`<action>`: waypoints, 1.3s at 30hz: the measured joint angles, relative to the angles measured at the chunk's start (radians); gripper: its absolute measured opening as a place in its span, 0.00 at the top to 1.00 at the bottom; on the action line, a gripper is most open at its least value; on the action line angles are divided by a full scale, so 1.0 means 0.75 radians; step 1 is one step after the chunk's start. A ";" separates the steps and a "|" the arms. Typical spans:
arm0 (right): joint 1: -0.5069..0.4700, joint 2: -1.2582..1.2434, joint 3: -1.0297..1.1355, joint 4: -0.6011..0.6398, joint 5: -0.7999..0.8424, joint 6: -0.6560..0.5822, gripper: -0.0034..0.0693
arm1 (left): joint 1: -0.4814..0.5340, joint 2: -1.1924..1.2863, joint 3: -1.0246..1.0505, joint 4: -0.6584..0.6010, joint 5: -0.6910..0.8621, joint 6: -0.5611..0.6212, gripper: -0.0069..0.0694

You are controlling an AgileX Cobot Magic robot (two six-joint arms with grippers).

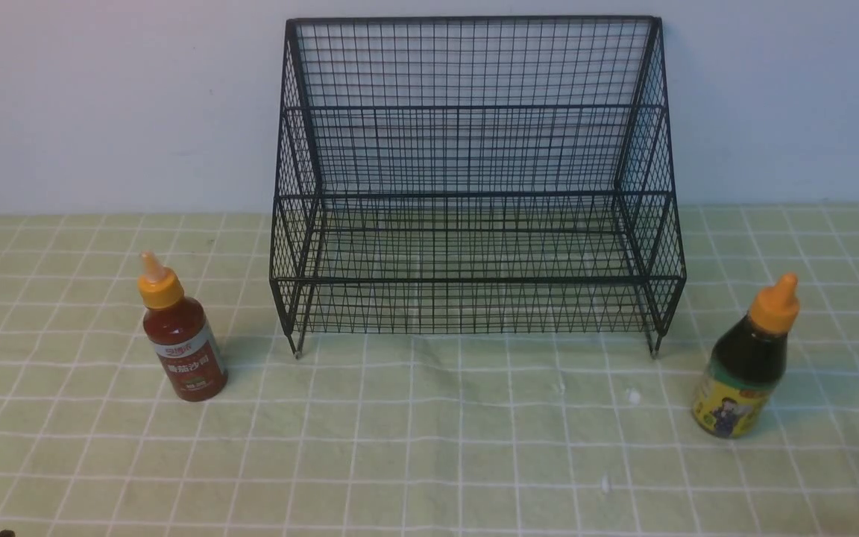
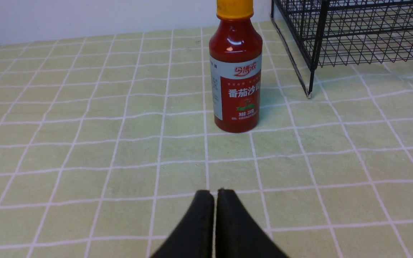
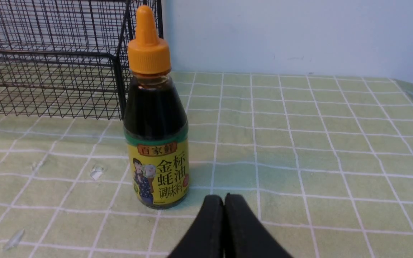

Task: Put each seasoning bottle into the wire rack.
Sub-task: Use the right arm to grab the condiment bottle closest to it

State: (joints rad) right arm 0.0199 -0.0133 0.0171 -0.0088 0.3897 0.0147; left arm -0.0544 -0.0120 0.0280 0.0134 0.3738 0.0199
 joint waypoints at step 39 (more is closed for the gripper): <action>0.027 0.680 -0.987 0.525 0.530 -0.011 0.97 | 0.000 0.000 0.000 0.000 0.004 0.000 0.92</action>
State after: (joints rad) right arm 0.0402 0.4970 -0.7231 0.3851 0.7872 0.0067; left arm -0.0544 -0.0120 0.0280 0.0134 0.3765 0.0199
